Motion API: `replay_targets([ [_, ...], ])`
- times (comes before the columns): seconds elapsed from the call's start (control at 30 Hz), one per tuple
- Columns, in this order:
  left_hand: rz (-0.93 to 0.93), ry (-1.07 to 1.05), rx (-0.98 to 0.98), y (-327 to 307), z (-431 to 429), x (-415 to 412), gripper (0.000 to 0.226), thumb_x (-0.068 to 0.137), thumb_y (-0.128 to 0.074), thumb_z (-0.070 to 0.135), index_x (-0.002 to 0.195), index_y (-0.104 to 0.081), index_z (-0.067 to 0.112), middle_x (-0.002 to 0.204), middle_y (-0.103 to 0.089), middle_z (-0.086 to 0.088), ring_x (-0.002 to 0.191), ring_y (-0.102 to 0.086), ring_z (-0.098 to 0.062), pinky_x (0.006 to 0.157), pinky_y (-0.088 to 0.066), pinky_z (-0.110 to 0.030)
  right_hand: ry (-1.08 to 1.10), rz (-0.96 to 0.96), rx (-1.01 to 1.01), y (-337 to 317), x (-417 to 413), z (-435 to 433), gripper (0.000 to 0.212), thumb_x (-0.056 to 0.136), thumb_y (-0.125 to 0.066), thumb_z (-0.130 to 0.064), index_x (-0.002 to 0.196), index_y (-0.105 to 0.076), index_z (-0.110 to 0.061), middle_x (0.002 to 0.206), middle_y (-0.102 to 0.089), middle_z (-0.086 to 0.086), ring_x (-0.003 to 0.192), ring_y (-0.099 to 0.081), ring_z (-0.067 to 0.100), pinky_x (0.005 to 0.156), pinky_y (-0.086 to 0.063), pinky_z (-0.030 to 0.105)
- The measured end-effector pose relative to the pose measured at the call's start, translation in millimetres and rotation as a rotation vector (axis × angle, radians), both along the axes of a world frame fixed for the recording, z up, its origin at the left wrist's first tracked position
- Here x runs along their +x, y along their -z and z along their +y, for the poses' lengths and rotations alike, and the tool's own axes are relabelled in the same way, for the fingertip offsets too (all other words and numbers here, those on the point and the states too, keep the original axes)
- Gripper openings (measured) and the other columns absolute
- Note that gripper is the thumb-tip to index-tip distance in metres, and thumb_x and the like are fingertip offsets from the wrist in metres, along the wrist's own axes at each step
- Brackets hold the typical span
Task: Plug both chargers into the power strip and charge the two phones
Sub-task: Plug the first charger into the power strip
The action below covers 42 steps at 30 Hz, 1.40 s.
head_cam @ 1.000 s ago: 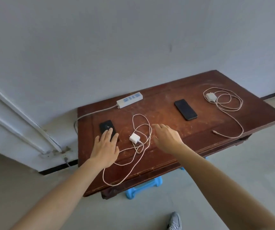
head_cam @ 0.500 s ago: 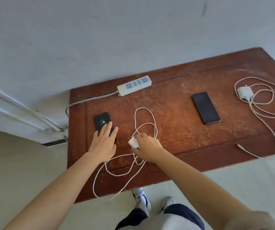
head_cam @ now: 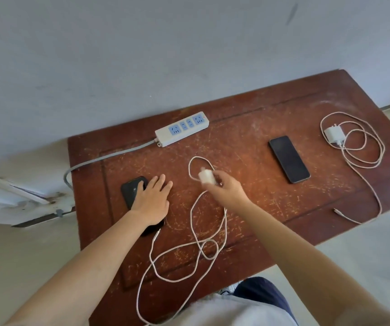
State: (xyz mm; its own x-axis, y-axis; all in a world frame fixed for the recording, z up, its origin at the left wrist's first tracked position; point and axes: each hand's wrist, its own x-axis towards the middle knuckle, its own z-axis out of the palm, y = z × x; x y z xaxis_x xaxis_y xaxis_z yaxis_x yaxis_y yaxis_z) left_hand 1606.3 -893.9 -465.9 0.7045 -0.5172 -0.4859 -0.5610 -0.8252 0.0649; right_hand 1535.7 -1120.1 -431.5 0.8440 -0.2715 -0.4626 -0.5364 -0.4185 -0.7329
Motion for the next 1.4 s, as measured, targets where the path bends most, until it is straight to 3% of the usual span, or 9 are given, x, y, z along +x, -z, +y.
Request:
replay_targets([
  [0.07, 0.008, 0.016, 0.002, -0.7, 1.2, 1.4, 0.059, 0.104, -0.036, 0.032, 0.158, -0.012, 0.024, 0.168, -0.005, -0.007, 0.154, -0.005, -0.027, 0.121, -0.013, -0.056, 0.19, -0.012, 0.234, -11.4, 21.0, -11.9, 0.022, 0.089, -0.059, -0.037, 0.103, -0.066, -0.021, 0.088, -0.067, -0.001, 0.066, -0.067, 0.008, 0.052, -0.049, 0.021],
  [0.23, 0.003, 0.003, -0.033, -3.3, -0.6, 8.8, 0.053, 0.103, -0.037, 0.031, 0.155, -0.026, 0.023, 0.166, -0.017, -0.007, 0.151, -0.015, -0.027, 0.12, -0.015, -0.058, 0.482, -0.103, 0.486, -34.6, 63.1, -39.3, 0.037, 0.091, -0.043, -0.038, 0.095, -0.063, -0.007, 0.064, -0.069, 0.01, 0.063, -0.067, 0.023, 0.063, -0.052, 0.034],
  [0.37, -0.05, -0.041, -0.074, -6.7, -8.4, 21.5, 0.05, 0.102, -0.04, 0.03, 0.15, -0.036, 0.021, 0.161, -0.03, -0.009, 0.147, -0.026, -0.026, 0.12, -0.018, -0.056, 0.489, -0.12, 0.396, -38.4, 91.9, -59.3, 0.053, 0.086, -0.037, -0.043, 0.121, -0.055, -0.008, 0.088, -0.063, 0.014, 0.044, -0.056, 0.01, 0.052, -0.046, 0.03],
  [0.57, -0.183, -0.177, -0.11, -6.0, -30.4, 56.1, 0.067, 0.099, -0.047, 0.034, 0.156, -0.017, 0.015, 0.167, -0.006, -0.016, 0.152, -0.016, -0.032, 0.118, -0.027, -0.053, 0.479, -0.058, 0.408, -26.8, 132.8, -80.9, 0.043, 0.095, -0.044, -0.038, 0.128, -0.052, -0.011, 0.104, -0.072, 0.016, 0.048, -0.057, 0.013, 0.037, -0.04, 0.019],
  [0.7, -0.225, -0.234, -0.096, -2.0, -47.4, 83.2, 0.075, 0.098, -0.048, 0.038, 0.157, -0.007, 0.015, 0.167, 0.005, -0.018, 0.153, -0.007, -0.035, 0.118, -0.027, -0.055, 0.287, 0.02, 0.28, -19.3, 153.8, -84.9, 0.04, 0.094, -0.052, -0.028, 0.13, -0.051, -0.011, 0.087, -0.076, 0.002, 0.076, -0.075, 0.022, 0.063, -0.054, 0.03],
  [0.8, -0.197, -0.268, -0.087, 5.9, -55.4, 94.1, 0.079, 0.099, -0.047, 0.039, 0.157, 0.002, 0.017, 0.165, 0.015, -0.018, 0.153, 0.0, -0.036, 0.119, -0.024, -0.057, 0.015, -0.007, 0.032, -15.2, 171.6, -85.6, 0.043, 0.093, -0.057, -0.031, 0.132, -0.058, -0.014, 0.113, -0.072, 0.005, 0.085, -0.069, 0.016, 0.062, -0.048, 0.027],
  [0.97, -0.126, -0.369, -0.161, 15.6, -67.3, 93.8, 0.078, 0.099, -0.05, 0.038, 0.157, -0.001, 0.019, 0.167, 0.013, -0.013, 0.154, 0.003, -0.031, 0.116, -0.028, -0.055, -0.15, -0.061, 0.0, -14.0, 200.6, -78.9, 0.047, 0.093, -0.07, -0.027, 0.136, -0.055, -0.016, 0.127, -0.062, 0.006, 0.102, -0.065, 0.021, 0.092, -0.058, 0.043],
  [1.17, -0.12, -0.383, -0.179, 15.8, -66.7, 93.9, 0.08, 0.097, -0.054, 0.037, 0.157, -0.003, 0.021, 0.167, 0.011, -0.013, 0.154, 0.0, -0.032, 0.113, -0.035, -0.055, -0.24, -0.002, -0.041, -8.5, 222.4, -54.9, 0.036, 0.095, -0.067, -0.027, 0.128, -0.061, -0.013, 0.129, -0.067, 0.015, 0.102, -0.072, 0.032, 0.09, -0.059, 0.045],
  [1.4, -0.135, -0.382, -0.188, 18.2, -67.1, 92.5, 0.085, 0.095, -0.057, 0.038, 0.156, 0.0, 0.021, 0.167, 0.011, -0.014, 0.153, 0.001, -0.034, 0.115, -0.03, -0.055, -0.304, 0.061, -0.125, -11.4, 240.6, -57.3, 0.038, 0.097, -0.065, -0.025, 0.133, -0.064, -0.012, 0.131, -0.069, 0.013, 0.082, -0.078, 0.026, 0.078, -0.059, 0.029],
])
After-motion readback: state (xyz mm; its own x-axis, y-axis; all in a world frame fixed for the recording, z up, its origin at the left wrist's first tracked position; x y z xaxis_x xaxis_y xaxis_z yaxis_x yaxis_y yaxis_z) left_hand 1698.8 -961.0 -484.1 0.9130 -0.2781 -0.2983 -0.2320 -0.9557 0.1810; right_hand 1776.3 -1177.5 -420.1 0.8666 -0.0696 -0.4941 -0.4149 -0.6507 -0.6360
